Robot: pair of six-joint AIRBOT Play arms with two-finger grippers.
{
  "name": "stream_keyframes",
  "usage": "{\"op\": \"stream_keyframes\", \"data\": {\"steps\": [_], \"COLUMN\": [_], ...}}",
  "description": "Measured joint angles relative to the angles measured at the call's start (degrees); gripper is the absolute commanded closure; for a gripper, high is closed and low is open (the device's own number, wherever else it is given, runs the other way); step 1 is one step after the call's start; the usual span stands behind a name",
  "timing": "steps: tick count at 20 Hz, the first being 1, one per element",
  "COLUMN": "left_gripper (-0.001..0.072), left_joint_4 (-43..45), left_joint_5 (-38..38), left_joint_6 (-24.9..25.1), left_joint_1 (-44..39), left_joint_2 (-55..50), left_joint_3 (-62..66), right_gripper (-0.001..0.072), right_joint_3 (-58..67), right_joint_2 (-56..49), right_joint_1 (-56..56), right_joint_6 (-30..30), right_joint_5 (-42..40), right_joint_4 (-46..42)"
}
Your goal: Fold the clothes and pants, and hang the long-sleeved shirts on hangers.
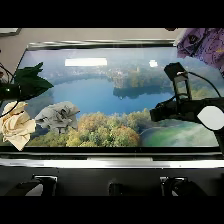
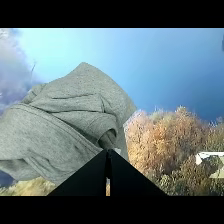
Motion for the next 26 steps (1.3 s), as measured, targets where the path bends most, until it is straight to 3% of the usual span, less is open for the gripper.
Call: {"op": "stream_keyframes", "data": {"steps": [22, 23, 24, 26], "left_gripper": [0.0678, 0.0544, -0.0012, -0.0013], "left_joint_4": [0.02, 0.0, 0.0, 0.0], "left_joint_5": [0.0, 0.0, 0.0, -0.85], "left_joint_6": [0.0, 0.02, -0.13, -2.75], "left_joint_1": [0.0, 0.0, 0.0, 0.0], "left_joint_2": [0.0, 0.0, -0.07, -0.68], "left_joint_3": [0.0, 0.0, -0.02, -0.04], "right_gripper": [0.068, 0.068, 0.068, 0.068], "right_joint_3": [0.0, 0.0, 0.0, 0.0], "right_joint_2": [0.0, 0.0, 0.0, 0.0], "right_joint_1": [0.0, 0.0, 0.0, 0.0], "right_joint_6": [0.0, 0.0, 0.02, 0.28], "right_joint_5": [-0.66, -1.2, -1.44, -1.75], "right_joint_4": [-0.02, -0.02, -0.02, 0.0]}}
